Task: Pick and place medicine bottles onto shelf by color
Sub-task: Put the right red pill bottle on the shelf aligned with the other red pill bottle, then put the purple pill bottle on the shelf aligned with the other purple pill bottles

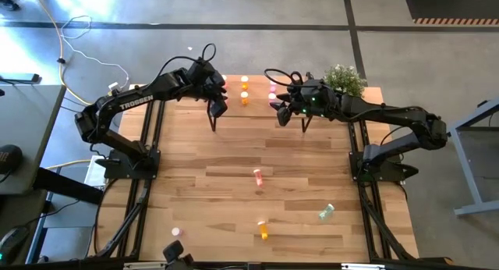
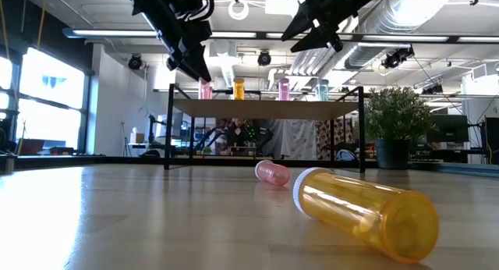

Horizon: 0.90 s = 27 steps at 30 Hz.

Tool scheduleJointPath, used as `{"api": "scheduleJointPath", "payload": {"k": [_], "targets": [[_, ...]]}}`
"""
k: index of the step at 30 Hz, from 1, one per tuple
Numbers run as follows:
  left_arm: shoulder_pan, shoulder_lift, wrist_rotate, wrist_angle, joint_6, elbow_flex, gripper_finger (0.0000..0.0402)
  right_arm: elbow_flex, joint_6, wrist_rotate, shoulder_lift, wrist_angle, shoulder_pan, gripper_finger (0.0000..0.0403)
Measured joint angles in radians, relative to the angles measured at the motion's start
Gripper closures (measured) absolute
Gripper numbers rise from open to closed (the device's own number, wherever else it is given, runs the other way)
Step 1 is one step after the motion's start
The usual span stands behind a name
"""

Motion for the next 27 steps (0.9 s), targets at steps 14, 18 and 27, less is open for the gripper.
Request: {"api": "scheduleJointPath", "payload": {"k": [14, 18, 27], "targets": [[0.0, 0.002, -0.047, -0.004, -0.003, -0.002, 0.018, 0.0, 0.0, 0.001, 0.0, -0.002, 0.0, 0.0201], [0.0, -0.004, -0.046, -0.003, -0.001, -0.002, 0.018, 0.0, 0.0, 0.004, 0.0, -0.002, 0.0, 0.0201], [0.0, -0.067, -0.044, 0.005, 0.0, -0.001, 0.0181, 0.0, 0.0, 0.004, 0.0, -0.002, 0.0, 0.0201]]}}
